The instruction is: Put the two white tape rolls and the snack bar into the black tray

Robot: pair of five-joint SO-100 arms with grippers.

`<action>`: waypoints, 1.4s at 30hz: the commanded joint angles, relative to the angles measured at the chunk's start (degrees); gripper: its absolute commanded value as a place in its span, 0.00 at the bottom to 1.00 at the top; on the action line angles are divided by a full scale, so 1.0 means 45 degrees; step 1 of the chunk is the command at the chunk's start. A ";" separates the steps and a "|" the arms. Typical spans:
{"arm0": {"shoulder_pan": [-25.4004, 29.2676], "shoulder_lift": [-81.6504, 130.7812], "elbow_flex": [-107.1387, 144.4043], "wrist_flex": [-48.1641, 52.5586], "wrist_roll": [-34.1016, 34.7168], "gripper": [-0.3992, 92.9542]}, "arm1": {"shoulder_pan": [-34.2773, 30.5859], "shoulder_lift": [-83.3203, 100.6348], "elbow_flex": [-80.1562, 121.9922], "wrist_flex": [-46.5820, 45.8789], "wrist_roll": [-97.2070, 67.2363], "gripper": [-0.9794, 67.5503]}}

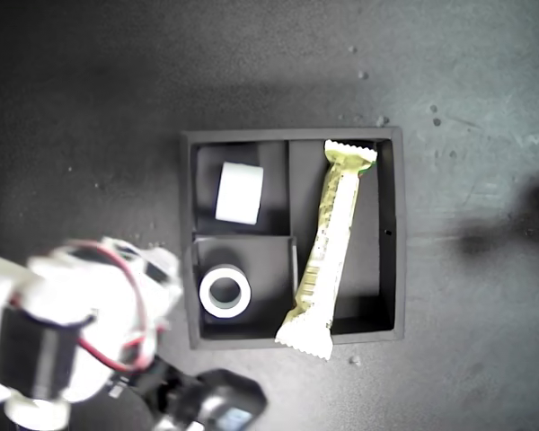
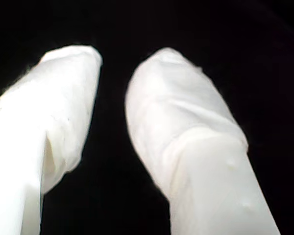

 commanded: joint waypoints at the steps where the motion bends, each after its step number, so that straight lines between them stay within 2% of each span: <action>1: -0.0723 0.7051 0.6992 -0.2285 -0.0371 0.01 | 0.0117 -0.0039 0.0156 0.0039 0.0117 0.10; 5: -0.0820 1.2539 1.2871 -0.4395 -0.0879 0.00 | 0.0684 0.0078 0.0156 0.0020 0.0059 0.10; 10: -0.0410 1.4922 1.6367 -0.5020 -0.1973 0.00 | 0.0586 0.0078 0.0156 0.0020 0.0059 0.10; 16: -0.0098 1.7949 2.0059 -0.6445 -0.2441 0.00 | 0.0586 0.0078 0.0156 0.0020 0.0059 0.10; 22: 0.0156 2.2227 2.2754 -0.5449 -0.2949 0.00 | 0.0527 0.0098 0.0156 0.0020 0.0000 0.10; 30: -0.0098 2.2324 2.4531 -0.5918 -0.3184 0.00 | 0.0488 0.0098 0.0156 0.0020 -0.0020 0.10; 35: -0.0801 2.2266 2.4590 -0.4512 -0.4082 0.01 | 0.0488 0.0098 0.0156 0.0020 -0.0020 0.10; 38: -0.1328 2.2344 2.4590 -0.4512 -0.3184 0.01 | 0.0488 0.0098 0.0156 0.0020 -0.0020 0.10; 42: -0.1289 2.2344 2.4590 -0.4512 -0.1543 0.01 | 0.0488 0.0098 0.0156 0.0020 -0.0020 0.10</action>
